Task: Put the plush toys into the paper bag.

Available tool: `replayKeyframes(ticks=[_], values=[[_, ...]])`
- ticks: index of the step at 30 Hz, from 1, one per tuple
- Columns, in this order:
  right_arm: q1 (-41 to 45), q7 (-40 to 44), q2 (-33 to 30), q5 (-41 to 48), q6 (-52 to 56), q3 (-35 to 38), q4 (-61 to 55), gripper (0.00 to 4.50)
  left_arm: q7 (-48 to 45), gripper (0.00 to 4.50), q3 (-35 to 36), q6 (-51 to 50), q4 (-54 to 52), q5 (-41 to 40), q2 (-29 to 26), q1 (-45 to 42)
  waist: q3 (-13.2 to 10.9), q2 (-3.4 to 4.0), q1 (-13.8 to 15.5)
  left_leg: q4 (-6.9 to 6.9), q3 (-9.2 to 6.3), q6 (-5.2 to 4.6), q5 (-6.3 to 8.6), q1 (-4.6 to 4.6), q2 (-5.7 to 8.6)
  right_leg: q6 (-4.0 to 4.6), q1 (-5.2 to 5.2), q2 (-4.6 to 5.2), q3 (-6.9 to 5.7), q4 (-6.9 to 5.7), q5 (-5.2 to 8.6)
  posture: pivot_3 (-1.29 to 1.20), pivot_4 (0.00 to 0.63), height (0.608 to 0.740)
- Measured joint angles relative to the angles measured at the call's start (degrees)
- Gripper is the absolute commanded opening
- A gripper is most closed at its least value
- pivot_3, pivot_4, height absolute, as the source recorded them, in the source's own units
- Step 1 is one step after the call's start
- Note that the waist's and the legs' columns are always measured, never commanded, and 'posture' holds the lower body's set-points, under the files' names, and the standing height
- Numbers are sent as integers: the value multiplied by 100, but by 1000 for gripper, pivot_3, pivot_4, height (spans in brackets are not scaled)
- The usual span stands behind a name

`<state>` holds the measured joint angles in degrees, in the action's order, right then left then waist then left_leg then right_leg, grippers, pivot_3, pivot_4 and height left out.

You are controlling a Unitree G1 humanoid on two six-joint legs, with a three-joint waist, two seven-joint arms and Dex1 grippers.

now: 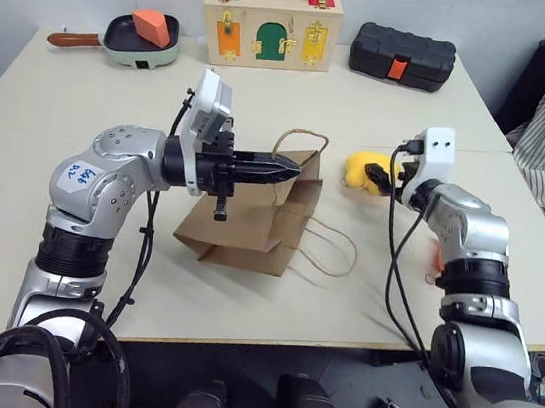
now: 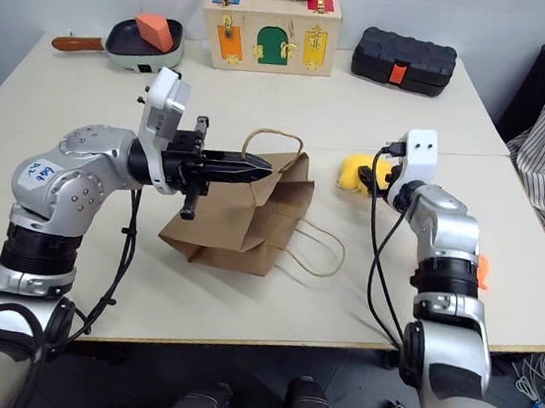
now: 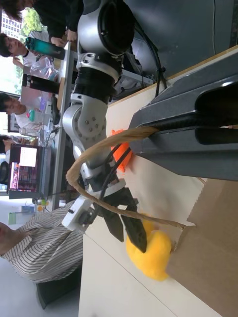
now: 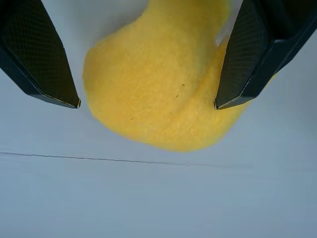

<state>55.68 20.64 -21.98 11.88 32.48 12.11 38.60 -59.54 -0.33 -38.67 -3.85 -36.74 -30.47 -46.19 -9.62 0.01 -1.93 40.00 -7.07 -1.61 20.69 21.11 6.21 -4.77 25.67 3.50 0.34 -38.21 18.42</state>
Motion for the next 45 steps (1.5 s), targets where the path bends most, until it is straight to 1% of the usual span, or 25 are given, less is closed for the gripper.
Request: replayKeyframes(ticks=[1, 3, 5, 6, 10, 13, 15, 16, 20, 22, 24, 26, 29, 30, 34, 36, 40, 43, 45], values=[[89, -51, 43, 71, -9, 99, 240, 4445, 2, 0, 0, 0, -2, 0, -1, 2, 0, 0, 2, -1, 0, 0, 0, 0, 0, 0, -1, 0, 0, 0, 0, 0, 150, 740], [174, -87, 85, 159, -44, 238, 621, 4052, 7, 0, 3, 0, -4, 0, -4, 5, 0, 0, 8, -1, 0, 0, 0, 1, 1, 0, -1, 1, 1, 0, 0, 0, 150, 740], [186, -89, 98, 188, -153, 292, 874, 3517, 15, 0, 8, 0, -5, 0, -8, 5, 0, 0, 4, -1, 0, 0, 0, 0, 1, 0, -2, 1, 1, -1, 0, 0, 150, 740], [186, -85, 101, 190, -226, 291, 938, 3109, 19, 0, 16, 0, -5, 0, -12, 5, 0, 0, -2, 0, 0, 0, 0, 1, 1, 0, -3, 1, 1, -1, 0, 0, 150, 740], [178, 5, 109, 231, -359, 288, 941, 1778, 22, 0, 25, 2, -4, 0, -61, 4, 0, 0, -7, 0, 0, 0, 0, 0, 0, 0, -2, 0, 1, -8, 0, 0, 150, 740], [-44, 232, 108, 367, -342, 289, 496, 723, 20, 0, 45, 13, 3, 1, -120, 4, 0, 0, 5, 1, -3, 0, 0, 1, 1, 0, -2, 1, 0, -8, 0, 0, 150, 740], [-426, 575, 86, 544, -248, 249, -222, 211, 20, 0, 54, 19, 8, 1, -132, 3, 0, 0, 16, 6, -7, 0, 0, 4, 1, 0, -1, 1, -1, -6, 0, 0, 150, 740], [-680, 810, 51, 668, -164, 188, -713, 47, 18, 0, 63, 20, 12, 0, -140, 3, 0, 1, 18, 6, -7, 0, 0, 4, 1, 0, 0, 1, -1, -5, 0, 0, 150, 740], [-1597, 1723, -268, 1515, 669, -6, -2901, 29, 12, 0, 146, 18, 19, -3, -167, -1, 0, 1, 20, 3, -8, 0, 0, 7, -1, 0, 2, 0, -1, 1, 0, 0, 150, 740], [-1881, 2006, -482, 1813, 1040, -242, -3867, 29, 8, 0, 153, 16, 21, -4, -171, -2, 0, 1, 13, 0, -7, 0, 1, 5, -2, 0, 1, -1, 0, 2, 0, 0, 150, 740], [-2016, 2070, -531, 1914, 1274, -530, -4532, 29, 5, 0, 151, 16, 21, -4, -156, -2, 0, 1, 2, -4, -7, 0, 1, 1, -2, 0, 1, -4, 4, 0, 0, 0, 150, 740], [-2036, 2064, -532, 1876, 1325, -816, -4747, 29, 3, 0, 150, 17, 21, -4, -140, -2, 0, 1, 24, -1, -7, 1, 1, 1, 0, 0, 1, -3, 5, 10, 0, 0, 150, 740], [-2034, 2077, -631, 1551, 1196, -1348, -4844, 29, 2, 0, 150, 18, 22, -4, -125, -2, 0, 1, 42, 1, -7, 0, 1, 2, 3, 0, 0, -1, 5, 13, 0, 0, 150, 740], [-2021, 2075, -672, 1313, 1081, -1620, -4826, 29, 2, 0, 153, 18, 24, -4, -123, -2, 0, 0, 53, 2, -10, 0, 1, 3, 4, 0, -1, 0, 3, 13, 0, 0, 150, 740], [-1787, 2147, -616, 691, 575, -2360, -4536, 29, -4, 0, 149, 22, 26, -4, -70, -2, 0, 1, 33, 0, -10, -1, 1, 4, 4, 0, 0, 0, 2, 13, 0, 0, 150, 740], [-1556, 2194, -405, 445, 351, -2655, -4308, 29, -7, 0, 149, 33, 33, -3, -47, -5, 0, 1, 21, 0, -11, 0, 1, 2, 1, 0, 1, -2, 0, 13, 0, 0, 150, 740], [-1123, 2230, 261, 38, -41, -3185, -3680, 29, -23, 0, 127, 69, 67, -3, 54, -31, 0, 1, -13, 2, -10, 2, 0, 0, 0, 0, 5, -3, -1, -2, 0, 0, 150, 740], [-964, 2163, 727, -217, -390, -3346, -2928, 29, -30, 0, 124, 89, 131, 1, 70, -46, 0, 1, -10, 2, -10, 2, 0, 0, 2, 0, 4, -2, -3, -5, 0, 0, 150, 740], [-953, 2055, 1010, -262, -492, -3291, -2460, 765, -27, 0, 127, 90, 161, 2, 66, -44, 0, 1, 10, 3, -17, 1, 0, 1, 4, 0, 3, -1, -7, -9, 0, 0, 150, 740]])
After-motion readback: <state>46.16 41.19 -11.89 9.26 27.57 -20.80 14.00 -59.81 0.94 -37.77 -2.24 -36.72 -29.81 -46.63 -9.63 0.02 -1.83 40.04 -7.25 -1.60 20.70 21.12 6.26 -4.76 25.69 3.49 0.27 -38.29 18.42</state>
